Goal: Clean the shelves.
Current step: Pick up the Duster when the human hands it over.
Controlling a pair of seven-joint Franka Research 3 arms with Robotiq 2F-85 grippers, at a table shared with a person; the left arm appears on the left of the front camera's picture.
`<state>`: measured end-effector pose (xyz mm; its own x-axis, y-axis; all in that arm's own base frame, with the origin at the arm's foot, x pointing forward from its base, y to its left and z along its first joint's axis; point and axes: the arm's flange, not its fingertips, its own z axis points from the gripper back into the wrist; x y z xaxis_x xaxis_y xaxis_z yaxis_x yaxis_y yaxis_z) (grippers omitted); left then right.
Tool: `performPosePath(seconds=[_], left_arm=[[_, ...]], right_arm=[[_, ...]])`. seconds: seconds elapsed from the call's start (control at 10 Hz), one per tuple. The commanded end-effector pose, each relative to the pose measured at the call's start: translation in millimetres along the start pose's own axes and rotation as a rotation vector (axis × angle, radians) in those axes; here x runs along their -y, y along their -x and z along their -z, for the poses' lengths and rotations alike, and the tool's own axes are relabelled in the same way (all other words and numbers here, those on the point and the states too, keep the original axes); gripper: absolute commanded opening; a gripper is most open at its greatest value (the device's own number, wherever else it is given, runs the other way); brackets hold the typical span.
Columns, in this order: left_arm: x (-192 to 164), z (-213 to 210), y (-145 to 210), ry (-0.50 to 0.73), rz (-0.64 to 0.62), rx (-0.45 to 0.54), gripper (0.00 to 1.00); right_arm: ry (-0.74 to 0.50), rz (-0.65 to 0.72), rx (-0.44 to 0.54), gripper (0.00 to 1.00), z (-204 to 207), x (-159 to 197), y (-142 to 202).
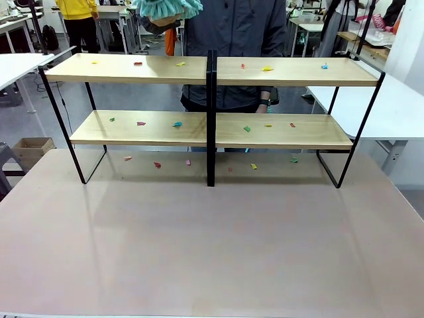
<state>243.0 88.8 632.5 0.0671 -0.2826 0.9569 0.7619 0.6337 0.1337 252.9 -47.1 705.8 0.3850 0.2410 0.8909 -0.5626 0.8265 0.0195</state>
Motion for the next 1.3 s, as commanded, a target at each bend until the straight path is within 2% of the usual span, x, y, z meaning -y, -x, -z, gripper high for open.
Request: performPosePath(seconds=[0.0, 0.1, 0.3, 0.4, 0.6, 0.7, 0.8, 0.9, 1.0, 1.1, 1.2], left_arm=[[1.7, -0.9, -0.3, 0.008, 0.013, 0.003, 1.00], [0.0, 0.0, 0.0, 0.000, 0.000, 0.000, 1.00], [-23.9, 6.5, -7.8, 0.063, -0.099, 0.035, 1.00], [-35.8, 10.3, -11.5, 0.146, -0.191, 0.079, 1.00], [-93.9, 25.7, -21.6, 0.216, -0.478, 0.207, 1.00], [-124.9, 37.1, -26.0, 0.334, -0.584, 0.230, 1.00], [-151.8, 61.7, -31.6, 0.432, -0.686, 0.194, 1.00], [-163.0, 94.8, -34.4, 0.489, -0.782, 0.058, 1.00], [-147.6, 113.6, -38.1, 0.732, -0.747, -0.047, 1.00], [-140.9, 72.1, -19.4, 0.434, -0.679, 0.212, 1.00], [-141.9, 104.2, -26.1, 0.563, -0.746, 0.125, 1.00]], right_arm=[[-0.004, -0.002, 0.006, 1.00, -0.1, -0.8, -1.4], [-0.004, -0.002, 0.006, 1.00, -0.1, -0.8, -1.4], [-0.004, -0.002, 0.006, 1.00, -0.1, -0.8, -1.4], [-0.004, -0.002, 0.006, 1.00, -0.1, -0.8, -1.4], [-0.004, -0.002, 0.006, 1.00, -0.1, -0.8, -1.4], [-0.004, -0.002, 0.006, 1.00, -0.1, -0.8, -1.4], [-0.004, -0.002, 0.006, 1.00, -0.1, -0.8, -1.4], [-0.004, -0.002, 0.006, 1.00, -0.1, -0.8, -1.4], [-0.004, -0.002, 0.006, 1.00, -0.1, -0.8, -1.4], [-0.004, -0.002, 0.006, 1.00, -0.1, -0.8, -1.4], [-0.004, -0.002, 0.006, 1.00, -0.1, -0.8, -1.4]])
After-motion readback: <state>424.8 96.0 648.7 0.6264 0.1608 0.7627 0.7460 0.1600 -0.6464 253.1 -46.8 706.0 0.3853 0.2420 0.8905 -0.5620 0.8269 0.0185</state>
